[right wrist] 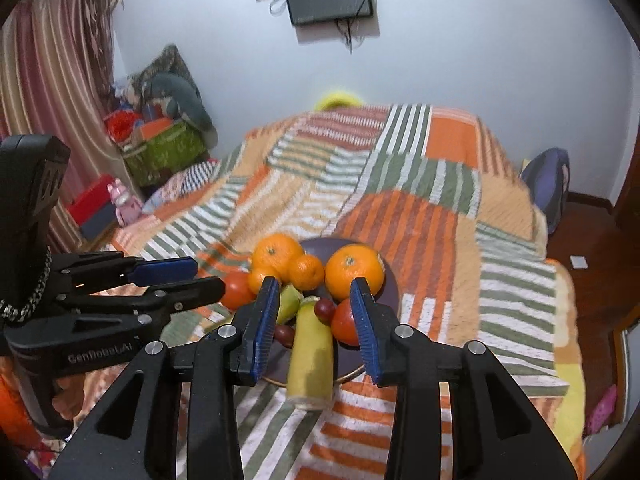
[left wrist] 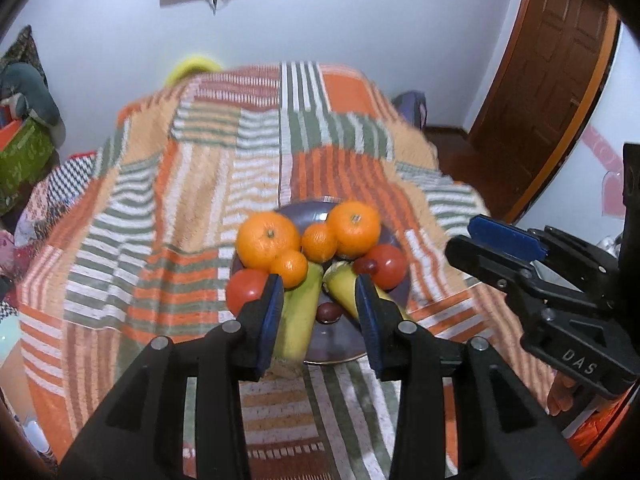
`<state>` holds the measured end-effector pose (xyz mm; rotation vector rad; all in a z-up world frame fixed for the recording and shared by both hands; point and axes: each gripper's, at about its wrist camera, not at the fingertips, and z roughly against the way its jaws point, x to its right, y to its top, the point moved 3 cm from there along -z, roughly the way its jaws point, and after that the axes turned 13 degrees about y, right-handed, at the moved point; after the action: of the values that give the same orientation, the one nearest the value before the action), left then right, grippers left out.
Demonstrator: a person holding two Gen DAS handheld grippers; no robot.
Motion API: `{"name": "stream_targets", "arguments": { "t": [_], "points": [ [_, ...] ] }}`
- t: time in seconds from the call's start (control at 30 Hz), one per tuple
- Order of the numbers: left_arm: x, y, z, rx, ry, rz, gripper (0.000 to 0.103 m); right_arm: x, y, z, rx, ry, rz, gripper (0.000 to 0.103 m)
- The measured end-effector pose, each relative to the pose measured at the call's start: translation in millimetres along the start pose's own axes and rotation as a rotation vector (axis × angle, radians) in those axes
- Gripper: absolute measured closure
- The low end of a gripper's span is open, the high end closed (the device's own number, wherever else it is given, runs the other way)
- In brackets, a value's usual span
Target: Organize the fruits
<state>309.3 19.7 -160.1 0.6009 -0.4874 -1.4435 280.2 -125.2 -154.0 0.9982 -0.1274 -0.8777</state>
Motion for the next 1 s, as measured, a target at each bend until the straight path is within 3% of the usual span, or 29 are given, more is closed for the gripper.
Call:
{"name": "stream_targets", "arguments": {
  "t": [0.3, 0.47, 0.63, 0.77, 1.0],
  "points": [
    [0.0, 0.2, 119.8, 0.263, 0.013, 0.032, 0.064, -41.4, 12.2, 88.8, 0.192, -0.041, 0.050, 0.069],
    [4.9, -8.6, 185.8, 0.433, 0.030, 0.044, 0.049, -66.8, 13.9, 127.5, 0.294, -0.056, 0.092, 0.069],
    [7.5, -17.0, 227.8, 0.531, 0.036, 0.052, 0.042, -88.9, 13.7, 154.1, 0.381, -0.045, 0.112, 0.068],
    [9.1, -28.5, 254.9, 0.617, 0.072, 0.053, 0.030, -106.6, 9.5, 172.4, 0.448, -0.064, 0.144, 0.051],
    [6.8, -40.4, 270.6, 0.652, 0.079, 0.067, 0.015, -125.7, 1.2, 182.7, 0.522, -0.146, 0.197, 0.024]
  ]
}}
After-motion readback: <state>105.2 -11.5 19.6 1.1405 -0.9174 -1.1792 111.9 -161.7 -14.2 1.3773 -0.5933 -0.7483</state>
